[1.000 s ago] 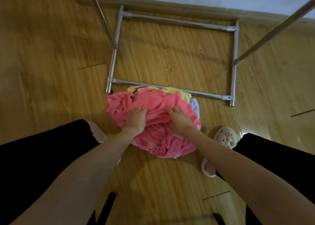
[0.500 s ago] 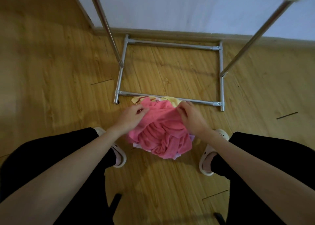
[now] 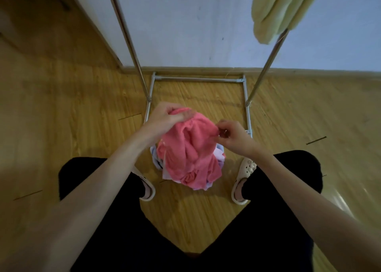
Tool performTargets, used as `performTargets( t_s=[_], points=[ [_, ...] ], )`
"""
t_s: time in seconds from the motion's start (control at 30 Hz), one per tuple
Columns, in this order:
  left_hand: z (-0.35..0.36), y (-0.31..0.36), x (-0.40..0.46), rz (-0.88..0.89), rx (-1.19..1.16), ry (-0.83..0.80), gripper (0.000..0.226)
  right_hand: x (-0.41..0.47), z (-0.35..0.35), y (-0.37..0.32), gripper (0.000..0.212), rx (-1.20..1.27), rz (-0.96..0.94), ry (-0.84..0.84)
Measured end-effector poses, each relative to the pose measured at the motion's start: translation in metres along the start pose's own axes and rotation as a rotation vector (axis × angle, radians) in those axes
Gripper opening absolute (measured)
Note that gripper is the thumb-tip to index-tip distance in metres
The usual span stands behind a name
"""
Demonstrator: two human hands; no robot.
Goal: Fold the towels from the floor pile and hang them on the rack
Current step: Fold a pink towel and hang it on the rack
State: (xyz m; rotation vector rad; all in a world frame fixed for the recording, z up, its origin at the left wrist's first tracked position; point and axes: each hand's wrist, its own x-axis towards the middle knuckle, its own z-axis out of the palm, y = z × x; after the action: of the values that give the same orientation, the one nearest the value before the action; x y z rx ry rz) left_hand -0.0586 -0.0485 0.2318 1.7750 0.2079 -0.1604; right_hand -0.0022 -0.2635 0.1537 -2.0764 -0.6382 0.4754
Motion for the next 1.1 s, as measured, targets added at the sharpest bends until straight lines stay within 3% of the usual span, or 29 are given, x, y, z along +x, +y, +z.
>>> performTargets(
  t_s=[0.13, 0.3, 0.37, 0.47, 0.57, 0.7, 0.83, 0.97, 1.1],
  points=[
    [-0.002, 0.023, -0.022, -0.009, -0.242, 0.008, 0.017, -0.018, 0.004, -0.003, 0.015, -0.055, 0.025, -0.048],
    [-0.011, 0.038, -0.03, -0.049, -0.583, 0.153, 0.019, -0.04, 0.017, -0.002, 0.002, 0.01, 0.158, -0.104],
    [-0.014, 0.037, -0.03, -0.037, -0.461, 0.216, 0.014, -0.045, 0.015, -0.018, 0.011, 0.061, 0.17, -0.046],
    [-0.015, 0.026, -0.025, 0.064, -0.022, 0.257, 0.013, -0.047, -0.001, -0.058, 0.006, 0.038, 0.069, 0.045],
    [-0.013, 0.021, -0.02, 0.148, 0.149, 0.225, 0.018, -0.045, -0.022, -0.101, 0.013, 0.045, -0.052, 0.154],
    [-0.009, 0.031, -0.015, 0.24, 0.2, 0.19, 0.023, -0.039, -0.047, -0.141, 0.017, 0.121, -0.073, 0.38],
    [-0.007, 0.041, -0.021, 0.249, 0.226, 0.104, 0.023, -0.024, -0.064, -0.167, 0.015, 0.366, 0.093, 0.51],
    [-0.012, 0.037, -0.044, 0.212, 0.201, 0.003, 0.025, -0.006, -0.068, -0.192, 0.023, 0.61, 0.311, 0.502],
    [-0.019, 0.026, -0.067, 0.222, 0.099, -0.207, 0.05, 0.004, -0.056, -0.215, 0.02, 0.745, 0.41, 0.477]
  ],
)
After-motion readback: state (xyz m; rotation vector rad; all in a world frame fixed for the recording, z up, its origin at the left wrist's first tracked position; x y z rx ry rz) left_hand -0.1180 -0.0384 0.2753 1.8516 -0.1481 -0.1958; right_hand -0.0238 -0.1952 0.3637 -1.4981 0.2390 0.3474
